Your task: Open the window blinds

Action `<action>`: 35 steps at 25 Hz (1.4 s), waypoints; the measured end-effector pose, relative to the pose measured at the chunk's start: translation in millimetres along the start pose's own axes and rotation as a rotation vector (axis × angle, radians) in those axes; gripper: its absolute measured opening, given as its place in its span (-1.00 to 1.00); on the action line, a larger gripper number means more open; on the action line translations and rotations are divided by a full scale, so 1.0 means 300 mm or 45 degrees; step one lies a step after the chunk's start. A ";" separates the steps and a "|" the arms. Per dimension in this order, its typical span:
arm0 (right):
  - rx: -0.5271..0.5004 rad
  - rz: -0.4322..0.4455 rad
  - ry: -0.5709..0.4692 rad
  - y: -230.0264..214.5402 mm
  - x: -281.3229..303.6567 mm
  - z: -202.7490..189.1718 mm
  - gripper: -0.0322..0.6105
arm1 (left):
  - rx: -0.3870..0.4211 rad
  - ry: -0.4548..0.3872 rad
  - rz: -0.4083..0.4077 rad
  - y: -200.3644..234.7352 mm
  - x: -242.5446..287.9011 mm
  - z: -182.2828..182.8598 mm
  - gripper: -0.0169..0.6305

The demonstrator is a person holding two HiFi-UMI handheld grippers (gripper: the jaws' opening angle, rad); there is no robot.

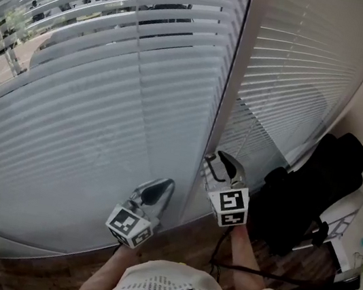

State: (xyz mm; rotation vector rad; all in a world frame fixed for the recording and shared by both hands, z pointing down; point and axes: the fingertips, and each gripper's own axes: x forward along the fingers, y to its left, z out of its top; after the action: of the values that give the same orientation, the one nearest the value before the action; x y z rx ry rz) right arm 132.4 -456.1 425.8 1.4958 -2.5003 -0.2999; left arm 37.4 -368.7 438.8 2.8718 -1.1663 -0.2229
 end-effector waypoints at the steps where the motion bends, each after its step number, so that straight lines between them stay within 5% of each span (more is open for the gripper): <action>1: -0.104 -0.004 0.020 0.007 0.001 0.004 -0.35 | -0.001 -0.001 0.002 0.003 0.000 0.000 -0.97; 6: -0.520 -0.057 0.088 0.039 0.016 -0.012 -0.35 | -0.002 -0.001 -0.004 -0.006 0.003 -0.002 -0.97; 11: -0.584 -0.092 0.092 0.043 0.024 -0.026 -0.48 | -0.002 -0.001 -0.005 -0.003 0.006 -0.003 -0.97; 35: 0.198 0.001 -0.002 0.003 0.016 -0.030 -0.48 | -0.011 0.003 -0.008 0.003 0.006 -0.010 -0.97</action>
State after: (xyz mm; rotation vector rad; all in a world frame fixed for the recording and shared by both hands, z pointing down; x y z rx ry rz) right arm 131.9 -460.5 435.2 1.5508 -2.5771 -0.1086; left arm 38.4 -370.6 441.7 2.8677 -1.1530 -0.2247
